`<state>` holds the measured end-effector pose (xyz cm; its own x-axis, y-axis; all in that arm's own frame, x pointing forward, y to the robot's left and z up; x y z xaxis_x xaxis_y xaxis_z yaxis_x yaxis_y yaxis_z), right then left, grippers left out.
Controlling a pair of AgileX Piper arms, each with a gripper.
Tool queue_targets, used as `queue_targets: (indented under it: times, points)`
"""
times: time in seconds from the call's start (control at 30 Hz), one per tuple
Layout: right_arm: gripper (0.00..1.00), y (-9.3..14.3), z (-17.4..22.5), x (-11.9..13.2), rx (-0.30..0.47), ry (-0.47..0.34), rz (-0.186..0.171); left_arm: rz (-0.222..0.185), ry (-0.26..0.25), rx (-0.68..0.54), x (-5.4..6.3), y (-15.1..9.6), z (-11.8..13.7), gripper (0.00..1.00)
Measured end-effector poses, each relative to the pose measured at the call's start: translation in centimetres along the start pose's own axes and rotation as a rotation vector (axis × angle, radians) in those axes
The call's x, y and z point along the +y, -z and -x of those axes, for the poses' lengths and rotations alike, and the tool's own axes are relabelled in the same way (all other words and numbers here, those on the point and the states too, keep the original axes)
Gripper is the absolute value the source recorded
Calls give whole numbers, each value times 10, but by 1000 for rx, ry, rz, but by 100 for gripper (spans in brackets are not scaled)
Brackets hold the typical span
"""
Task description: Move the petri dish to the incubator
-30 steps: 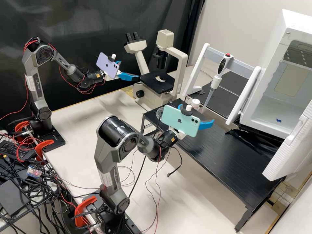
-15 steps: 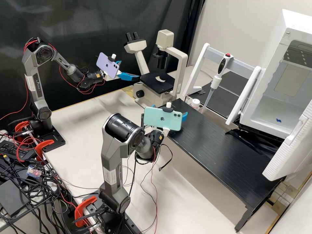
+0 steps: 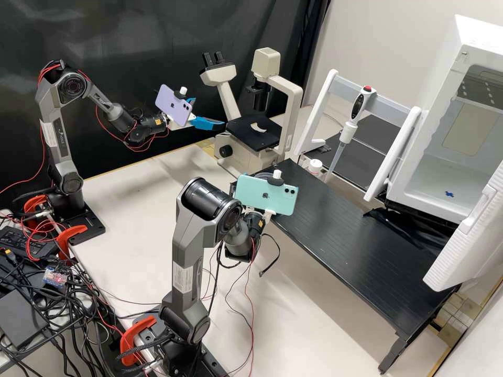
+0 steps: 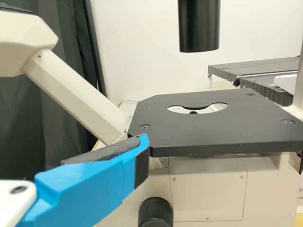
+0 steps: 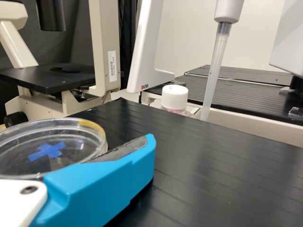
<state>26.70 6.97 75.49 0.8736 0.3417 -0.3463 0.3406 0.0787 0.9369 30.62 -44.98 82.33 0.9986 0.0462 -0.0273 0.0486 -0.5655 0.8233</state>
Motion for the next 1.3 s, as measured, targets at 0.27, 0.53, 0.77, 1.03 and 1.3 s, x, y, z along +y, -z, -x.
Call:
queue_targets:
  times: [0.27, 0.53, 0.77, 1.03, 1.3]
  points:
    - [0, -3, -2, 5, -5, 12, -21, 0, 0, 0, 0, 0, 0, 100]
    - [100, -4, -3, 7, -11, 15, -6, 0, 0, 0, 0, 0, 0, 100]
    - [100, -3, -4, 4, -27, 19, 46, 0, 0, 0, 0, 0, 0, 100]
    - [100, -3, -4, 4, -39, 20, 52, 0, 0, 0, 0, 0, 0, 100]
    - [0, -4, -4, 3, -43, 33, 18, 0, 0, 0, 0, 0, 0, 100]
